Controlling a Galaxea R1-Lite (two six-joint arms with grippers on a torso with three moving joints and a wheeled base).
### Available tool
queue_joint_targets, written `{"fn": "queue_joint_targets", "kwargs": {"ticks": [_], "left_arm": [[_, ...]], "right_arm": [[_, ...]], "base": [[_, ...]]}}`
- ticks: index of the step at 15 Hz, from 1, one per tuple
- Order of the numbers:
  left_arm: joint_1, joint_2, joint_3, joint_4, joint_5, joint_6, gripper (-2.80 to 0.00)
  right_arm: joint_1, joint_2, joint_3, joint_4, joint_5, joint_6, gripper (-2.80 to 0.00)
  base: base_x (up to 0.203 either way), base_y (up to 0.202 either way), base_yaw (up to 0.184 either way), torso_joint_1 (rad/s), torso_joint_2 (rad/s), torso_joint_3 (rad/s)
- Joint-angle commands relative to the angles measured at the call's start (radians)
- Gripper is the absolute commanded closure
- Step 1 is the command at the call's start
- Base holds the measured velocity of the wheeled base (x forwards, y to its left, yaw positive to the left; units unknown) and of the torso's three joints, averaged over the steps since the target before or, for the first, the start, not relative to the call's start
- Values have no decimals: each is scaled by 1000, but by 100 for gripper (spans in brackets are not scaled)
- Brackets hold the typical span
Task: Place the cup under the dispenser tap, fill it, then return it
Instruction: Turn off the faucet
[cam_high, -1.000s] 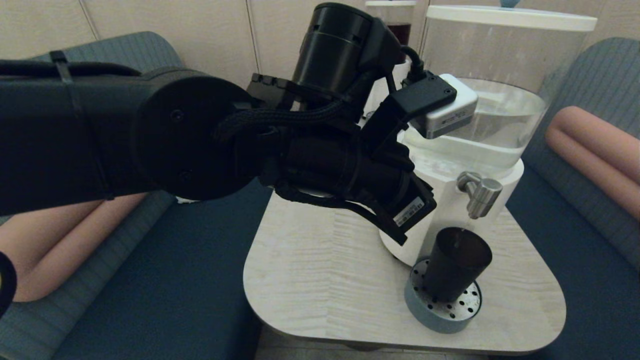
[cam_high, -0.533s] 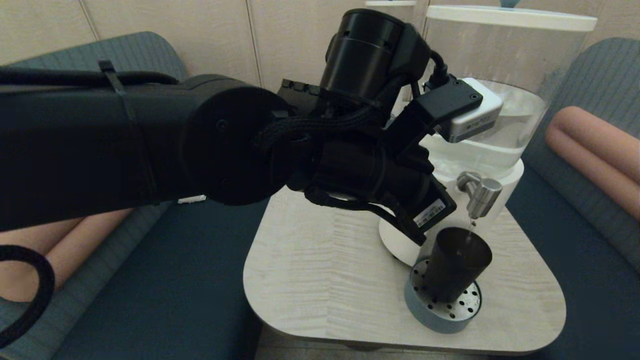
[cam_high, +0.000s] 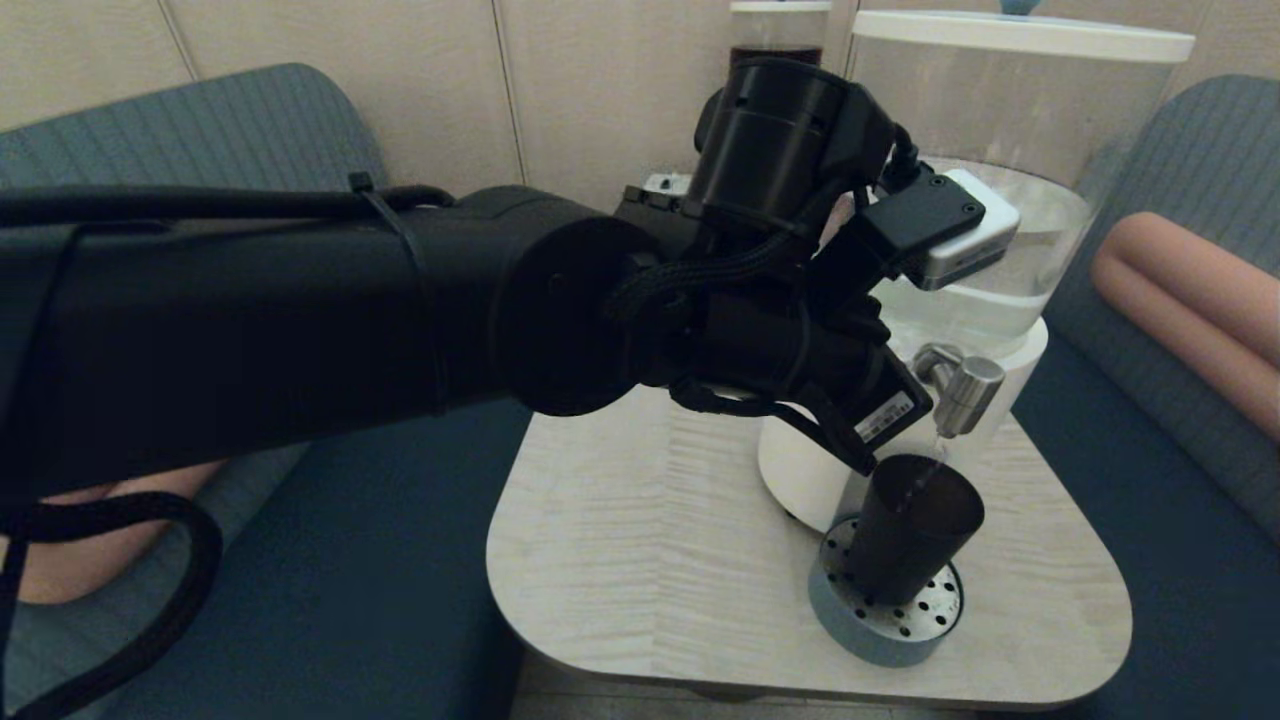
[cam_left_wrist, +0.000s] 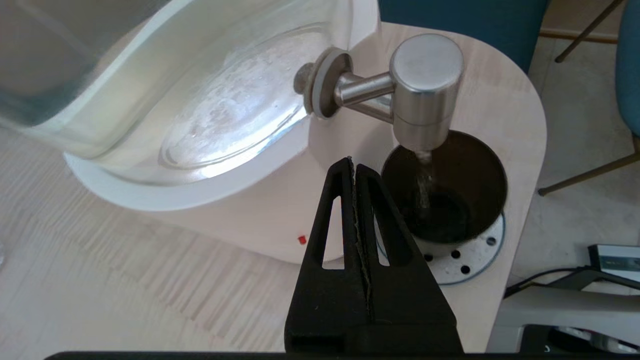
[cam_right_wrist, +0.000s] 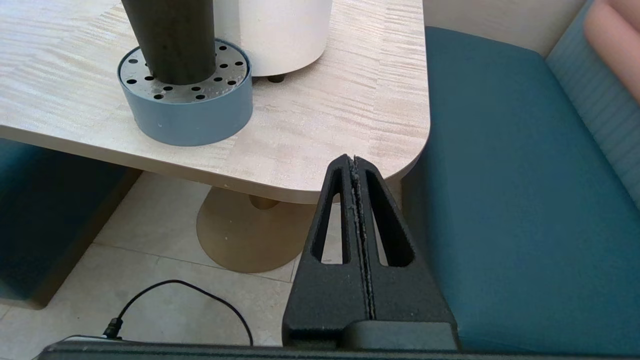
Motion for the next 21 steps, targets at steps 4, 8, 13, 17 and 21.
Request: {"fn": "queue_joint_targets", "kwargs": {"ticks": [4,8,13,17,21], "left_arm": [[0,12,-1,-35,-2,3,0],[0,26,-1,-81,-2,3,0],[-3,48,0,-138,-2,3,0],[-6,55,0,-153,-1,3,0],[-6,58,0,-181,-1,2,0]], "right_arm": [[0,-2,2,0,1,-1,0],[0,-2,0,0,1,-1,0],[0,-2,0,0,1,-1,0],[0,-1,1,0,1,-1,0],[0,-1,1,0,1,-1,0]], "base": [[0,0,0,0,0,0],[0,0,0,0,0,0],[0,0,0,0,0,0],[0,0,0,0,0,0],[0,0,0,0,0,0]]}}
